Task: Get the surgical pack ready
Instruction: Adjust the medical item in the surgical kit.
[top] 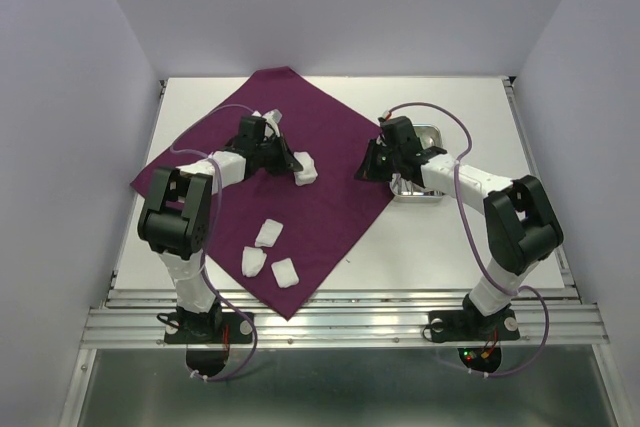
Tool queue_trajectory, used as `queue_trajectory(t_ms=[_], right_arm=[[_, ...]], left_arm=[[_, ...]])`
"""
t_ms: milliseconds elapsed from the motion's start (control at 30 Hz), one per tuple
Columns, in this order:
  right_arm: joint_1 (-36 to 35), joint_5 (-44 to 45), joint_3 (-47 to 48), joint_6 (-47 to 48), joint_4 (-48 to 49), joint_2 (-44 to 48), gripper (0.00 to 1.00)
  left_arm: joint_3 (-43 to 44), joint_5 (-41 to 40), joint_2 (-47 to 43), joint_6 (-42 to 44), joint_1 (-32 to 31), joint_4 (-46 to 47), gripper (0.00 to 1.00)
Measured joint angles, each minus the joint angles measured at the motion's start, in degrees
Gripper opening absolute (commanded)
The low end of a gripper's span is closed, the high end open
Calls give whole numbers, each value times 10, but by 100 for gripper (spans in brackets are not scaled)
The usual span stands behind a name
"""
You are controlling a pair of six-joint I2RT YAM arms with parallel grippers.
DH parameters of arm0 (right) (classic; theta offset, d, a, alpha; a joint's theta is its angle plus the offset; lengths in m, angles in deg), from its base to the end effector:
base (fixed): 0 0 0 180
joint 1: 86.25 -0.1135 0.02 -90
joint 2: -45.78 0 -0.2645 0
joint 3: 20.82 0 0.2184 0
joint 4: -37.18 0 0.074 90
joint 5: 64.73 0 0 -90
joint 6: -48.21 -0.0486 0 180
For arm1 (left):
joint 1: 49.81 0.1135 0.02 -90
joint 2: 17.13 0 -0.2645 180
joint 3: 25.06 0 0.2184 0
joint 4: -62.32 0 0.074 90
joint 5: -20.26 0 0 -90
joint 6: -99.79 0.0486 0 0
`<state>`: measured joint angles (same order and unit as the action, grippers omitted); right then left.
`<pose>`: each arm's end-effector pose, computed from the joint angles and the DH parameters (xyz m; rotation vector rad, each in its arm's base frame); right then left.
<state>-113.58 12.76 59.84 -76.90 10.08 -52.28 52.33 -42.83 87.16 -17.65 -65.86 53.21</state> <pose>0.3080 0.1710 0.2250 0.0541 2.4641 0.7659 0.3543 -0.1248 0.2020 0.0499 2.2792 -0.9300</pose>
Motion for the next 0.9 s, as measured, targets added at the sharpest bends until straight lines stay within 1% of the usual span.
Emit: queue_trajectory(t_ms=[467,500,533,600,633,667,733,767,800,833,867,900], right_arm=[[0,0,0,0,0,0,9],[0,0,0,0,0,0,9],[0,0,0,0,0,0,9],[0,0,0,0,0,0,10],[0,0,0,0,0,0,10],[0,0,0,0,0,0,11],[0,0,0,0,0,0,14],[0,0,0,0,-1,0,17],[0,1,0,1,-1,0,20],[0,1,0,1,-2,0,22],[2,1,0,3,-3,0,23],[2,1,0,3,-4,0,27]], left_arm=[[0,-23,30,2,-4,-13,1],[0,-27,30,3,-5,-13,4],[1,-29,30,4,-6,-14,12],[1,-31,30,5,-7,-17,20],[3,-32,30,7,-8,-20,26],[4,-33,30,6,-9,-22,29],[7,-36,30,9,-11,-27,39],[10,-38,30,9,-12,-32,45],[12,-40,30,9,-13,-36,45],[14,-42,30,11,-15,-39,49],[17,-44,30,11,-16,-44,51],[20,-46,30,12,-18,-48,56]])
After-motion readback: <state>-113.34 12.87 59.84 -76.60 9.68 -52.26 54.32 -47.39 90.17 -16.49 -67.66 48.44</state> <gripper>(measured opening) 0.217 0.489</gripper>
